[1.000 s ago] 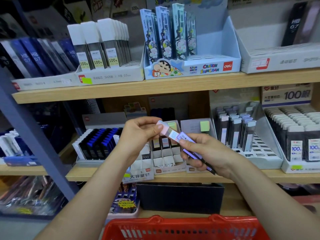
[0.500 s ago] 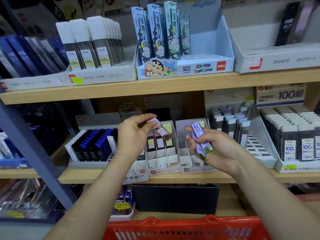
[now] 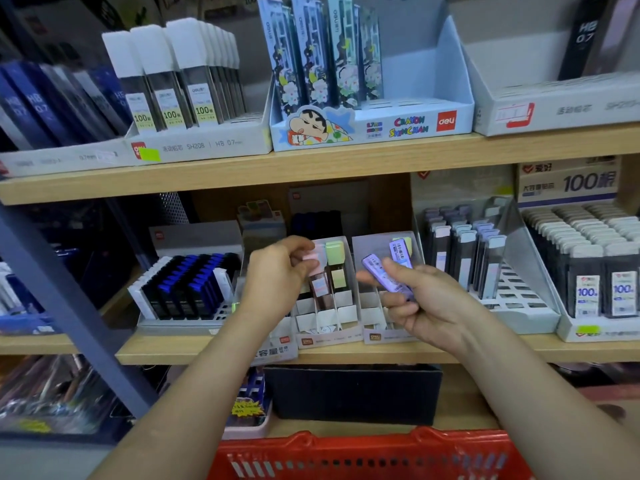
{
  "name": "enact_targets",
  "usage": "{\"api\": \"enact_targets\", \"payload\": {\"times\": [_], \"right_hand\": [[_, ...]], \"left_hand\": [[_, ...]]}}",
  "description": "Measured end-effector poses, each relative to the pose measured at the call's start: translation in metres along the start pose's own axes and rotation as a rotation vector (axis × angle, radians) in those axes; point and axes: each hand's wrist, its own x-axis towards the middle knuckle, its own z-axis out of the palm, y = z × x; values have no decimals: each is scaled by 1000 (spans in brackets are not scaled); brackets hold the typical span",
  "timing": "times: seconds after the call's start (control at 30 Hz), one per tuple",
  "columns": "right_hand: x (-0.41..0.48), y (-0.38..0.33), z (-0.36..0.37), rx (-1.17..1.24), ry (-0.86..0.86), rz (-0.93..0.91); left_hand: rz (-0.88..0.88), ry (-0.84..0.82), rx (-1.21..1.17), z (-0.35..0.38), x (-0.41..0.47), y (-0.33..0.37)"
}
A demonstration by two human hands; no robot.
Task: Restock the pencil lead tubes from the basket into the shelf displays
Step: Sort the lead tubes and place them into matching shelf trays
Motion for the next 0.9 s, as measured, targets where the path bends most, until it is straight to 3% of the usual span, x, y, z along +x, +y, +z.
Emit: {"api": "enact_targets", "payload": {"times": [0.23, 0.6, 0.7, 0.8, 0.9], "right_hand": [[-4, 0, -1, 4, -23, 57], [-4, 1, 0, -86, -25, 37], [-5, 0, 1, -80, -39, 37], [-5, 1, 4, -76, -55, 30], [-7, 0, 13, -84, -96, 40]], "left_hand": [[114, 20, 144, 9, 5, 2], [137, 2, 241, 7, 9, 0], [40, -52, 20, -5, 4, 10], [-104, -353, -445, -23, -5, 29], [-60, -435, -494, -29, -15, 41]]}}
